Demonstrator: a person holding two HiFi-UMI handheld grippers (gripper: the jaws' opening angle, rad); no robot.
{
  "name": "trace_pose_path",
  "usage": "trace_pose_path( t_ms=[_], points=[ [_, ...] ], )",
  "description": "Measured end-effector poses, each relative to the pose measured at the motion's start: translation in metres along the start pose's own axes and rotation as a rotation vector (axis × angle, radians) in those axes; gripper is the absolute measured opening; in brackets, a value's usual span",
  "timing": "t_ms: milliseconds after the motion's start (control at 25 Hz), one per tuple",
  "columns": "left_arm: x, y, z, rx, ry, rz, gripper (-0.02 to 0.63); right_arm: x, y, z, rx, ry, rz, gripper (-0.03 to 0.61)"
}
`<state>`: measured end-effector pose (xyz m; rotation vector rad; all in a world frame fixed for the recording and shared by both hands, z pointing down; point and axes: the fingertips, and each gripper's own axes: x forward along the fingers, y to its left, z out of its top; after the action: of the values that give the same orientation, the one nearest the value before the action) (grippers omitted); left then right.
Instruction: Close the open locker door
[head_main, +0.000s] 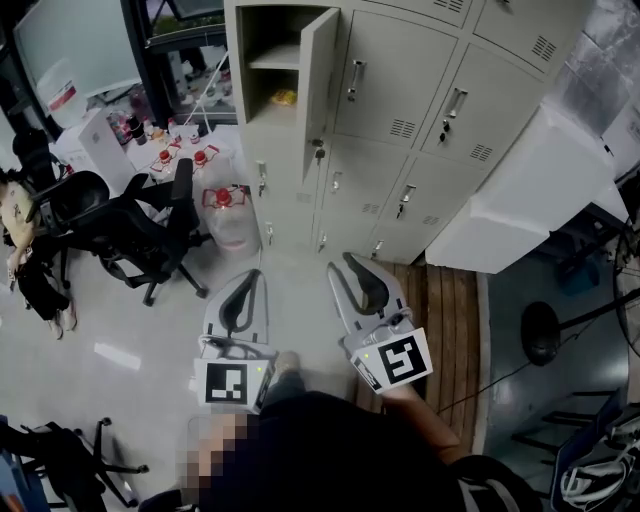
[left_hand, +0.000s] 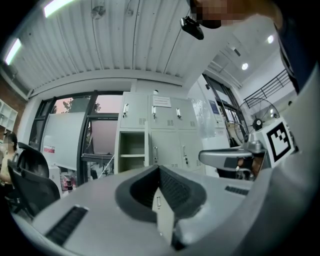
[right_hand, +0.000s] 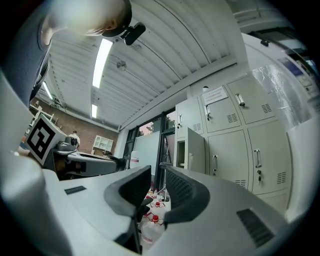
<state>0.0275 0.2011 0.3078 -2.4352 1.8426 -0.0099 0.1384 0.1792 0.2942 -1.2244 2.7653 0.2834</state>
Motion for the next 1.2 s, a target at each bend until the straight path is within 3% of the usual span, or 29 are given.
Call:
trace_pose_path(
  t_ms=[280,680,920,1200],
  points=[
    [0.052,0.036,0.001,0.004,-0.006,-0.067,0.002,0.057,-0.018,-0.009,0.011,-0.005,-0.044,0.089],
    [0.096,0.045,-0.024,-0.036,0.013,-0.142,0.002,0.079,-0.035,-0.039,0.037,0.03,-0.1,0.091],
    [0.125,0.048,-0.02,-0.042,0.002,-0.161,0.002,0.106,-0.056,-0.041,0.029,0.014,-0.071,0.091],
    [0.173,0.058,-0.002,-0.041,-0.017,-0.11,0.002,0.15,-0.099,-0.034,0.032,-0.007,-0.01,0.091]
  ],
)
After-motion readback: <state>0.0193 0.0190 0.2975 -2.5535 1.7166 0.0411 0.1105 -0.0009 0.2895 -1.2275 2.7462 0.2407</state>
